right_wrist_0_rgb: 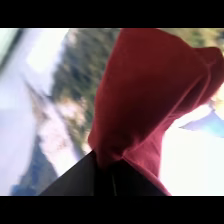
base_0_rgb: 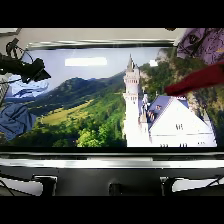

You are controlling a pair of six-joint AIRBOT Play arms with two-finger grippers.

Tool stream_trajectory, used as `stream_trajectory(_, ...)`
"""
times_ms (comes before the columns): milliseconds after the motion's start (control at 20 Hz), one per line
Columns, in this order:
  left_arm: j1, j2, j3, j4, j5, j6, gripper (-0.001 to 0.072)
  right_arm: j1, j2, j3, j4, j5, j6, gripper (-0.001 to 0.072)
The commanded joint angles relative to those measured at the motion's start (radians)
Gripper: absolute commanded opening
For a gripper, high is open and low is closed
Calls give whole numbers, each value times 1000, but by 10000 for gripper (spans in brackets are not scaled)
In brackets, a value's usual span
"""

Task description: Fold the clothes and pants, and hang the long-sleeved shirts on hangers.

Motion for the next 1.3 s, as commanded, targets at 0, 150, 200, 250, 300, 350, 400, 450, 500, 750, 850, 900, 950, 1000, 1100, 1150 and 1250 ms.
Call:
stream_trajectory(0,0,-1,0,0,-15,-3,17,-79,118,-197,-116,55,-85,24)
stream_trajectory(150,0,-1,0,0,-21,-3,17,-165,280,-494,-129,-7,-110,25)
stream_trajectory(200,0,-1,0,0,-23,-3,17,-197,338,-607,-132,-26,-117,25)
stream_trajectory(250,0,-1,0,0,-23,-3,18,-224,389,-708,-133,-44,-122,25)
stream_trajectory(300,-1,-1,0,0,-23,-3,17,-249,442,-811,-136,-68,-133,25)
stream_trajectory(350,-1,-1,0,0,-23,-3,17,-267,488,-897,-146,-90,-140,25)
stream_trajectory(400,-1,-1,0,0,-23,-3,17,-281,535,-980,-166,-113,-141,25)
stream_trajectory(450,-1,-1,0,-3,-25,-3,17,-287,576,-1047,-189,-132,-140,26)
stream_trajectory(500,0,-1,0,-7,-29,-3,17,-286,616,-1107,-219,-146,-139,26)
stream_trajectory(750,0,-1,0,-7,-49,-3,17,-286,736,-1297,-347,-139,-60,25)
stream_trajectory(850,0,-1,0,-7,-49,-3,17,-286,771,-1339,-430,-127,-16,25)
stream_trajectory(900,0,-1,0,-7,-49,-3,17,-286,787,-1356,-459,-119,-3,25)
stream_trajectory(950,0,-1,0,-7,-49,-3,17,-286,799,-1371,-480,-111,11,25)
stream_trajectory(1000,0,-1,0,-7,-49,-3,17,-286,807,-1382,-488,-103,18,26)
stream_trajectory(1100,0,-1,0,-7,-49,-3,17,-286,809,-1395,-495,-98,18,26)
stream_trajectory(1150,0,-1,0,-7,-49,-3,17,-286,809,-1396,-502,-96,17,26)
stream_trajectory(1250,0,-1,0,-7,-48,-3,17,-286,809,-1396,-525,-84,21,27)
